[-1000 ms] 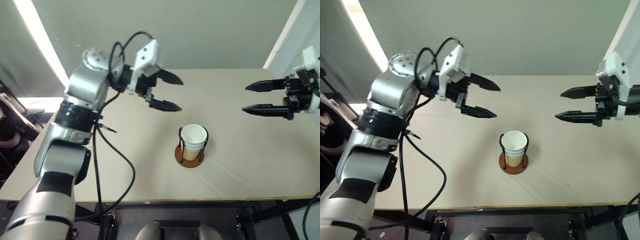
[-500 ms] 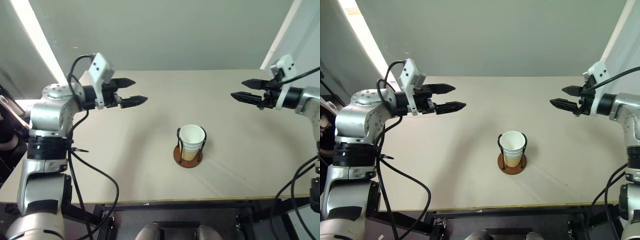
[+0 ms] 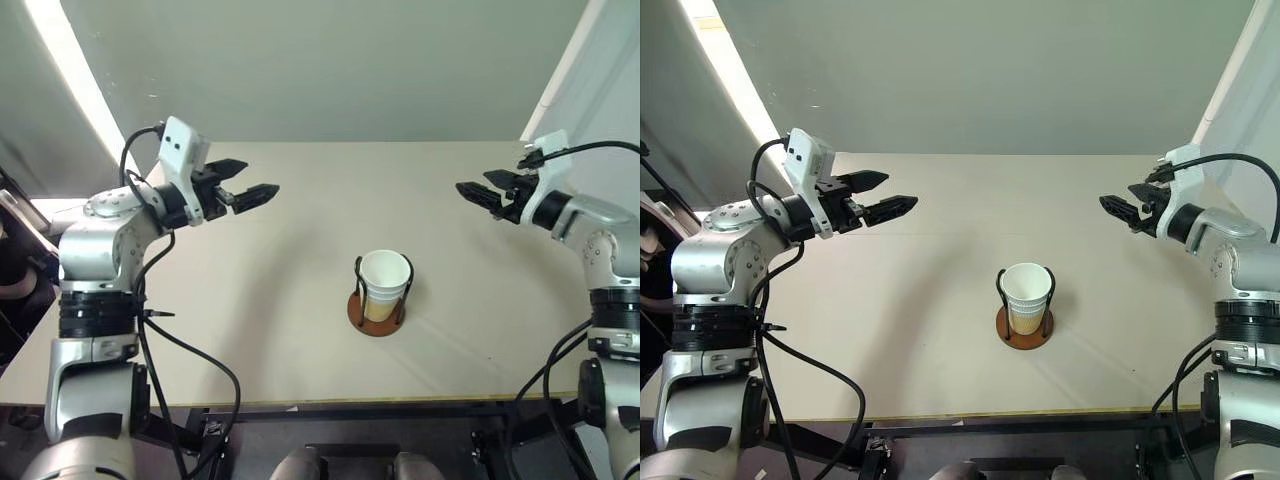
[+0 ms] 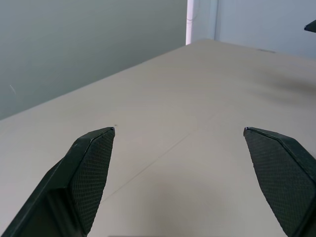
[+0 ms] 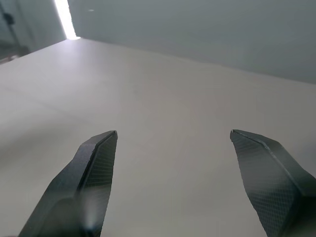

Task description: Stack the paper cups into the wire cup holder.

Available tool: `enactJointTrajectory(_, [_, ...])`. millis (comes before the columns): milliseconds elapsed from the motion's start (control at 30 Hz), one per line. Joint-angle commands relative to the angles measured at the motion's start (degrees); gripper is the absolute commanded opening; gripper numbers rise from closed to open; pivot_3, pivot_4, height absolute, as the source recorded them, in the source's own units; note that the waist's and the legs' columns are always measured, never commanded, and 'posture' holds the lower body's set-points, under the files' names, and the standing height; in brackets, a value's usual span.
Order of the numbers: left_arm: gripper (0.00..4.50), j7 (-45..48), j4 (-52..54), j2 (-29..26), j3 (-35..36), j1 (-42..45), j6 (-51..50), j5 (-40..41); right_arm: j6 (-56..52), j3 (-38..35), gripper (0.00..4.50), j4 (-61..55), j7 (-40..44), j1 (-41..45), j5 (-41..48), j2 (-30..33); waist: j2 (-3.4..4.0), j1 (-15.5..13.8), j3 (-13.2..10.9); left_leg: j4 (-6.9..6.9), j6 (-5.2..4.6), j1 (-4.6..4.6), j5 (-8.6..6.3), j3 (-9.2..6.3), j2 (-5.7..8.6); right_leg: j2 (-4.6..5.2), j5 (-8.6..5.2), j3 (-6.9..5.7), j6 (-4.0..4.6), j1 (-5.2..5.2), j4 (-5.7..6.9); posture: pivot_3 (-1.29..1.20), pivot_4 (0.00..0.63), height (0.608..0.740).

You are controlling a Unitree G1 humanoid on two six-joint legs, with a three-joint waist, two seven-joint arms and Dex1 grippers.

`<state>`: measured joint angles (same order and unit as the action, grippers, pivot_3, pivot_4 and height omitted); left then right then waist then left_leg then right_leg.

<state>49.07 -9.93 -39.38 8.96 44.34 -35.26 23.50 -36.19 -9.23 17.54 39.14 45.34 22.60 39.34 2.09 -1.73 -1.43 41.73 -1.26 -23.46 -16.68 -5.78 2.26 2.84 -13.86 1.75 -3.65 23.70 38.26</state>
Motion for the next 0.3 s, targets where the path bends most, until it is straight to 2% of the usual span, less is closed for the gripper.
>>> enactJointTrajectory(33, [4.47,-1.3,2.1,0.2,2.1,0.1,1.6,0.9,1.6,-3.2,3.81,-0.8,-2.9,0.2,-0.3,-0.3,-0.17,0.0,-2.1,-0.17,0.07,0.43,-0.02,-0.06,-0.02,0.07,0.00,0.10,0.00,-0.12,-0.29,0.00,0.000,0.740])
enactJointTrajectory(67, [4.47,-1.5,2.2,0.3,2.2,0.0,1.7,1.0,1.8,-3.2,3.81,-0.8,-3.1,-0.1,-0.5,-0.3,-0.38,0.0,-2.6,-0.82,0.26,1.03,0.23,-0.04,0.02,0.17,0.13,0.10,0.10,-1.04,-0.62,0.00,0.000,0.740])
enactJointTrajectory(300, [4.47,-3.8,2.1,1.4,3.2,-0.8,2.7,0.6,2.9,-2.8,3.81,0.5,-4.2,-0.2,-1.8,-0.4,-0.56,0.0,-3.1,-1.96,0.52,1.14,0.35,0.00,-0.04,0.25,0.23,0.02,0.12,-0.77,-1.07,0.00,0.000,0.740])
